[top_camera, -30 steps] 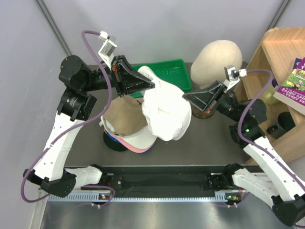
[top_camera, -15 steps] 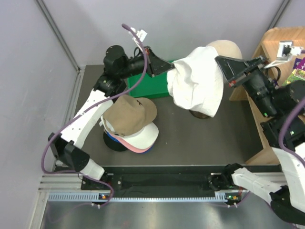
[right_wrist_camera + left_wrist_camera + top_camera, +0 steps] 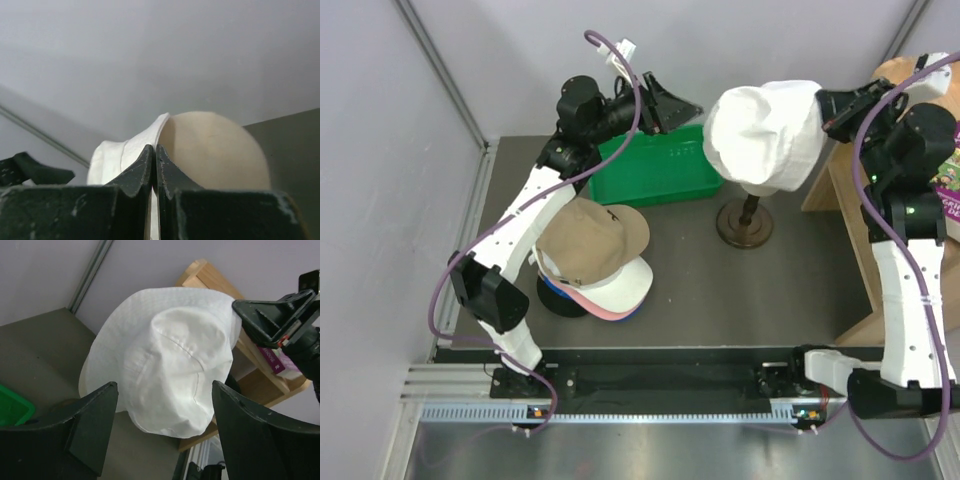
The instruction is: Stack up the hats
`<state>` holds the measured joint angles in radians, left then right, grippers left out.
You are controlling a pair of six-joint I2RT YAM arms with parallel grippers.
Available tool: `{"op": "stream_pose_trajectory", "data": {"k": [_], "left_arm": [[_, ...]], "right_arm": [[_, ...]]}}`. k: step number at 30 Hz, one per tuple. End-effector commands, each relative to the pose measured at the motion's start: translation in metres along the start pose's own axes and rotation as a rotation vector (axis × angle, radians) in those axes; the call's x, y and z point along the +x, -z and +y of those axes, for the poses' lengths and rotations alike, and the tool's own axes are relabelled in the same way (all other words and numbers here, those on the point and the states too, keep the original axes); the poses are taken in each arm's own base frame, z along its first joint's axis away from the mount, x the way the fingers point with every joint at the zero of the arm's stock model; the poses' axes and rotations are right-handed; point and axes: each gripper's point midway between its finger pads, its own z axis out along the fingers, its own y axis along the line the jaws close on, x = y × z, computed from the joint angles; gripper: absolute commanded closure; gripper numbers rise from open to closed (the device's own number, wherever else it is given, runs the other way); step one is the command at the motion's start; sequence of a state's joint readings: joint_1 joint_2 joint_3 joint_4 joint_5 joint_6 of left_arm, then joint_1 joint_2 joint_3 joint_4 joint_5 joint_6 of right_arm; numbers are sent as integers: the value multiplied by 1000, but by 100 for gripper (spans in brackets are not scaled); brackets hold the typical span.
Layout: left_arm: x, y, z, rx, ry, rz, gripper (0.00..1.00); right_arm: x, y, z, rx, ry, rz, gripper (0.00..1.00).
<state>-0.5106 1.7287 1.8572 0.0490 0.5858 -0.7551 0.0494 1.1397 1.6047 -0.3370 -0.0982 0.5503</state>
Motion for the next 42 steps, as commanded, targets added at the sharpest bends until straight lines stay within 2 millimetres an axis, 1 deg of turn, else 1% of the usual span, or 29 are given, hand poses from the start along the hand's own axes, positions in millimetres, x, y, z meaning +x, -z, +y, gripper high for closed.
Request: {"op": "stream_pose_trajectory", "data": {"k": [1,2,3,4,5,6,7,9,10,11,12,13,15,17,18,21,25,28,29,31,32,33,36,37,41,42], "left_arm": [[-29,9,-18,2,-108,-71,16],[-31,13,-19,-11,-119,-73,9],[-32,15,-13,-34,-126,-77,7],[-29,17,-6,-55,-130,-64,5],[-29,21,-6,-64,-132,-64,4],[-27,23,2,-79,-127,-59,3],[-26,25,2,-77,-126,-57,3],[-24,27,9,-89,-115,-47,2],[-22,27,9,-84,-113,-39,2],[-20,27,9,-78,-113,-34,2],[-18,26,11,-74,-113,-27,2],[-15,25,12,-64,-111,-16,2],[-7,22,19,-63,-92,5,2],[2,19,26,-63,-67,30,3],[7,18,29,-64,-57,41,3],[9,16,32,-52,-57,40,4],[15,16,36,-52,-53,60,4],[20,16,40,-60,-49,75,4],[20,16,40,-59,-53,74,4],[20,16,39,-56,-60,75,4],[25,18,41,-67,-46,96,4],[26,19,41,-67,-47,99,4],[29,21,44,-76,-55,111,4],[28,22,45,-87,-63,107,4],[27,26,50,-113,-69,111,4],[27,26,51,-115,-67,113,4]], "right_arm": [[-43,-7,-10,-32,2,-100,100],[-44,-9,-14,-23,2,-103,100],[-47,-10,-15,-25,5,-106,100],[-47,-16,-24,-6,7,-104,100],[-46,-18,-29,3,7,-99,100],[-46,-21,-32,10,13,-97,100],[-42,-26,-40,31,16,-84,100],[-39,-29,-53,78,43,-81,100],[-36,-32,-60,104,52,-73,100],[-33,-32,-67,134,61,-64,100],[-35,-31,-78,186,94,-77,100],[-34,-31,-84,212,107,-75,100],[-31,-30,-97,266,145,-66,100],[-25,-32,-104,293,166,-47,100],[-23,-32,-112,326,190,-37,100],[-11,-34,-120,373,231,-4,100],[6,-36,-124,425,294,29,100],[21,-39,-131,474,324,55,100],[31,-42,-125,462,331,76,100],[42,-43,-128,502,358,96,100],[46,-43,-129,514,368,104,100],[51,-43,-129,529,382,113,100],[60,-41,-132,540,378,132,100],[62,-41,-132,541,373,134,100],[85,-39,-131,534,348,173,100],[91,-40,-128,524,341,184,100]]}}
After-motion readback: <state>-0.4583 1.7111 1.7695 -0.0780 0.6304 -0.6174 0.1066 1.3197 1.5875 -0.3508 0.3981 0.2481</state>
